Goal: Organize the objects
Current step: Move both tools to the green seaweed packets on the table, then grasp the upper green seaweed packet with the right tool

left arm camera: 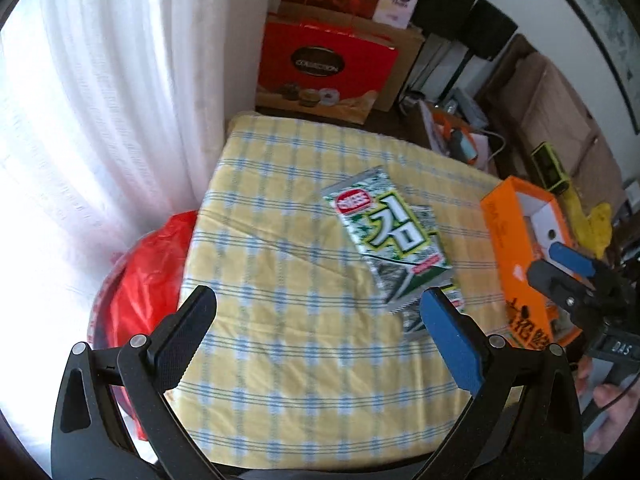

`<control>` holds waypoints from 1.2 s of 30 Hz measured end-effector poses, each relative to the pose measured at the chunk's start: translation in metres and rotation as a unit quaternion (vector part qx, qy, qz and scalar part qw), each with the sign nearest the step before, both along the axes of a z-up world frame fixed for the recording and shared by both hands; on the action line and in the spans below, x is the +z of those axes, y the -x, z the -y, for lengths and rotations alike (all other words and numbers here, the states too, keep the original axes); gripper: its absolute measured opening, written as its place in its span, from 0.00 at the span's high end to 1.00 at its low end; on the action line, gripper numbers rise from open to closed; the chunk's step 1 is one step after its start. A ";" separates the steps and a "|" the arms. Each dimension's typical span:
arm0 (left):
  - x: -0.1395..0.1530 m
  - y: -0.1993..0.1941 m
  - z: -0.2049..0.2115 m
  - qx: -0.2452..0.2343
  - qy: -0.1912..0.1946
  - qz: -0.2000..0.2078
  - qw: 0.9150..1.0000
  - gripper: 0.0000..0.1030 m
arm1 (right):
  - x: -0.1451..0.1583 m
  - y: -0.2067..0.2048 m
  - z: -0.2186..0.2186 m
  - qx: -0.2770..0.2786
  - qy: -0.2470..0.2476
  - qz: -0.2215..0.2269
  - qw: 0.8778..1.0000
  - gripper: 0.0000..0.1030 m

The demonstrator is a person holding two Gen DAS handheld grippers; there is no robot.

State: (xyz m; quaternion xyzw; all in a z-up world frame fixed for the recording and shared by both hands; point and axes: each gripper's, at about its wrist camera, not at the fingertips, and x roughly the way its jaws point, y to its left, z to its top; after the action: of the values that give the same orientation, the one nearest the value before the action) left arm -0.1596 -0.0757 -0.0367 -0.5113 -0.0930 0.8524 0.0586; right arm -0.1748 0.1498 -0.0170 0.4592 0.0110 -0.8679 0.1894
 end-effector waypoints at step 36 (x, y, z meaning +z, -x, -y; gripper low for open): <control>-0.060 0.006 0.090 0.083 -0.021 0.016 0.996 0.01 | -0.104 0.064 0.125 0.046 -0.133 0.037 0.989 0.00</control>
State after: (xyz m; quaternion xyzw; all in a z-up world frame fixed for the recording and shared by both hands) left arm -0.1659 -0.1652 -0.0965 -0.5142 -0.1541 0.8437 -0.0026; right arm -0.2383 0.0252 -0.1213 0.5109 0.1404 -0.8315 0.1669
